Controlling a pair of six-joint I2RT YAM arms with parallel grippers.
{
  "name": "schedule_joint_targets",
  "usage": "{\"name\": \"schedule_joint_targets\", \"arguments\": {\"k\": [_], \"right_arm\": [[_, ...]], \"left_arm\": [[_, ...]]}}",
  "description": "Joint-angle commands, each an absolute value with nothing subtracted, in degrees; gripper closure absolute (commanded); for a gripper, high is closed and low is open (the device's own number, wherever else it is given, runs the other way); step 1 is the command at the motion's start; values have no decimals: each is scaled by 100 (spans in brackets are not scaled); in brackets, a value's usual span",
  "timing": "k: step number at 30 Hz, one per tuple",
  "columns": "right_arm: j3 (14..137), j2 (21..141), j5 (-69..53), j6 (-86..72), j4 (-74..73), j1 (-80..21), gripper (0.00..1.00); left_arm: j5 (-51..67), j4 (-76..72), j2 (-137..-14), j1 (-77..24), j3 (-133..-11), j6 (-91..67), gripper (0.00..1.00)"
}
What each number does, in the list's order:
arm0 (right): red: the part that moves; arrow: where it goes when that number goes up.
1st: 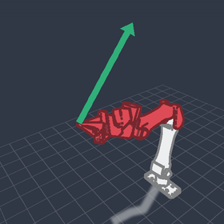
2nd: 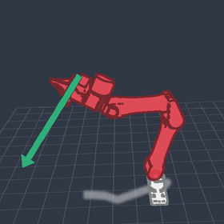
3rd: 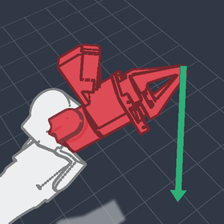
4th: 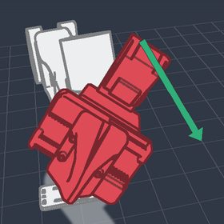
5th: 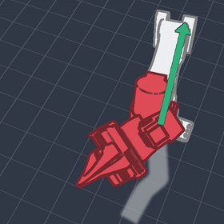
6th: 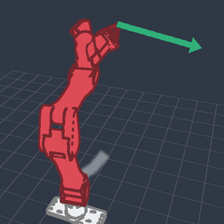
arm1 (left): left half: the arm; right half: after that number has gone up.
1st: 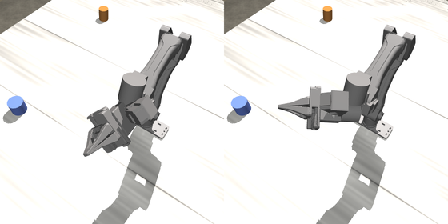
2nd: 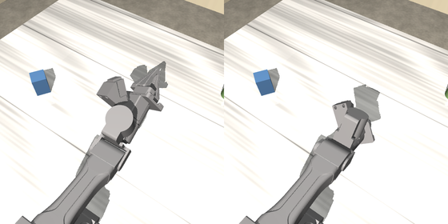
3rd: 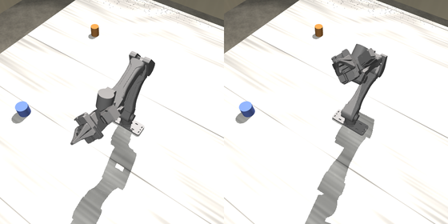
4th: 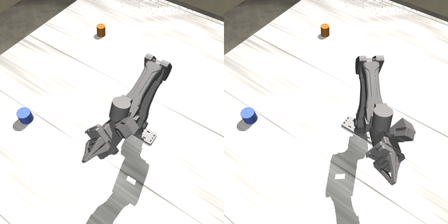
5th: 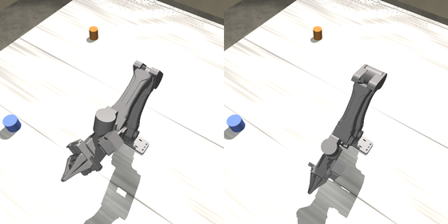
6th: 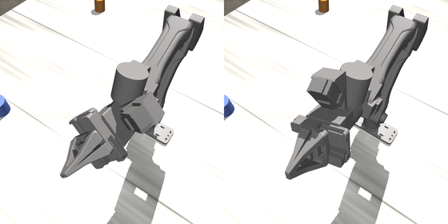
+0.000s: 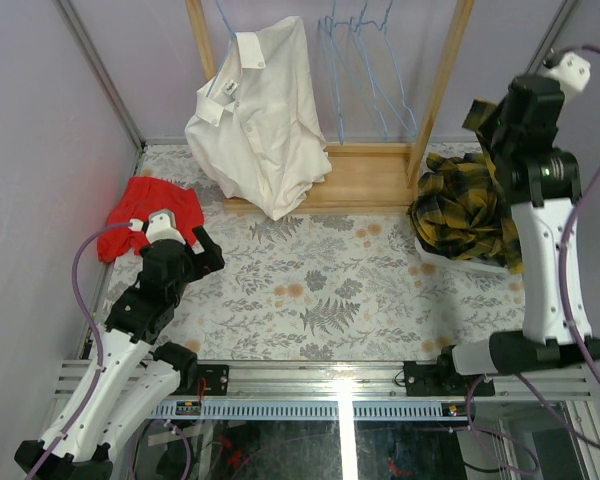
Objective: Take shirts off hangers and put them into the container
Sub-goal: Adjust the shirt in the bin.
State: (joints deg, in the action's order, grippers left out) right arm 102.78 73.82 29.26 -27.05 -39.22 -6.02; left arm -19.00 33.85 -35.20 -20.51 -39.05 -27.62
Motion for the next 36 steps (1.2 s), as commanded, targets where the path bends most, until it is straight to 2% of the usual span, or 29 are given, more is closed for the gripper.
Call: {"name": "schedule_joint_targets", "arguments": {"k": [1,5,10,15,18,21,25,28,30,31,33,36], "right_arm": [[11808,8305,2404,-2060,-3637,-635,93],[11452,8765,2045,-2135,-3465,-463,92],[9296,8663,800,-2874,-2416,43,94],[7559,8954,687,-3239,-2070,430,96],[7439,9321,328,-3145,-2468,601,94],[7758,9275,335,-2938,-2941,606,82],[8381,8521,842,-2664,-3244,606,49],[8871,7976,1485,-2398,-3646,606,32],[8923,7612,1993,-2220,-3784,606,12],[8891,7445,2372,-2204,-3856,611,7],[8746,7061,3290,-2230,-4051,607,0],[8109,6652,4338,-2371,-4270,613,1]], "left_arm": [[-1958,3134,-3456,-2024,-3869,-2723,0],[-1995,3118,-3437,-2024,-3875,-2724,0],[-1960,3102,-3460,-2021,-3863,-2707,0],[-1964,3115,-3455,-2021,-3872,-2716,0],[-1953,3103,-3453,-2020,-3866,-2712,0],[-1947,3103,-3473,-2021,-3867,-2707,0],[-1957,3111,-3474,-2021,-3876,-2716,0],[-1961,3114,-3467,-2026,-3876,-2716,0],[-1960,3112,-3475,-2024,-3876,-2716,0],[-1960,3111,-3474,-2023,-3876,-2716,0],[-1937,3103,-3476,-2022,-3870,-2716,0],[-1923,3103,-3478,-2021,-3871,-2712,0]]}}
